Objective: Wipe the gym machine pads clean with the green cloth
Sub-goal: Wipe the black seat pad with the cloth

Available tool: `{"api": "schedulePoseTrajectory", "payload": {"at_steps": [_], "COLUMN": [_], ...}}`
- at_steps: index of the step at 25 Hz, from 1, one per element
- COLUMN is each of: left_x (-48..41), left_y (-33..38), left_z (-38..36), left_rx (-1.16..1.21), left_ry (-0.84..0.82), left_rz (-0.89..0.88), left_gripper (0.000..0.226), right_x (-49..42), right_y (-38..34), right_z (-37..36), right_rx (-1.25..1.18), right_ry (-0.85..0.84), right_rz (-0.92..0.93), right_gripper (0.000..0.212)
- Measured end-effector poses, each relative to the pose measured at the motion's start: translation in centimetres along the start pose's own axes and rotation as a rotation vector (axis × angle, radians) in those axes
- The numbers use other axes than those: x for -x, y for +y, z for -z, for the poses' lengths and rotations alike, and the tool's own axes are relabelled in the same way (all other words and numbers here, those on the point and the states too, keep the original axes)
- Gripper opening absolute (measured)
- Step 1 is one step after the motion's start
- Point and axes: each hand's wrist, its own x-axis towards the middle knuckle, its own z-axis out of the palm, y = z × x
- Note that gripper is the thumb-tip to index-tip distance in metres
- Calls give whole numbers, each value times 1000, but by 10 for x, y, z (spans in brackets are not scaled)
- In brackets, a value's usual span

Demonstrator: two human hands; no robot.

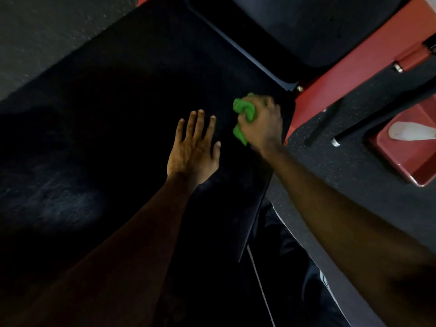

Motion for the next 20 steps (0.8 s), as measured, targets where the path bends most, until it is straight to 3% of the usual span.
{"api": "schedulePoseTrajectory", "payload": {"at_steps": [2, 4, 7, 12, 17, 20], "left_x": [1, 1, 1, 2, 0, 1], "left_y": [-1, -1, 0, -1, -2, -2], "left_z": [0, 0, 2, 5, 0, -2], "left_rx": [8, 12, 24, 17, 6, -6], "left_ry": [-6, -8, -11, -2, -2, -12], "left_rz": [2, 4, -3, -2, 2, -5], "left_gripper": [66, 66, 67, 67, 67, 68], "right_x": [-34, -38, 11, 58, -41, -52], "right_y": [-18, -32, -24, 9, 20, 19], "right_z": [-5, -5, 3, 9, -2, 1], "right_rx": [10, 1, -35, -22, 7, -47], "right_ry": [28, 1, -116, -116, 44, 45], "right_rz": [-148, -161, 50, 253, -45, -166], "right_gripper": [43, 41, 47, 51, 49, 50]}}
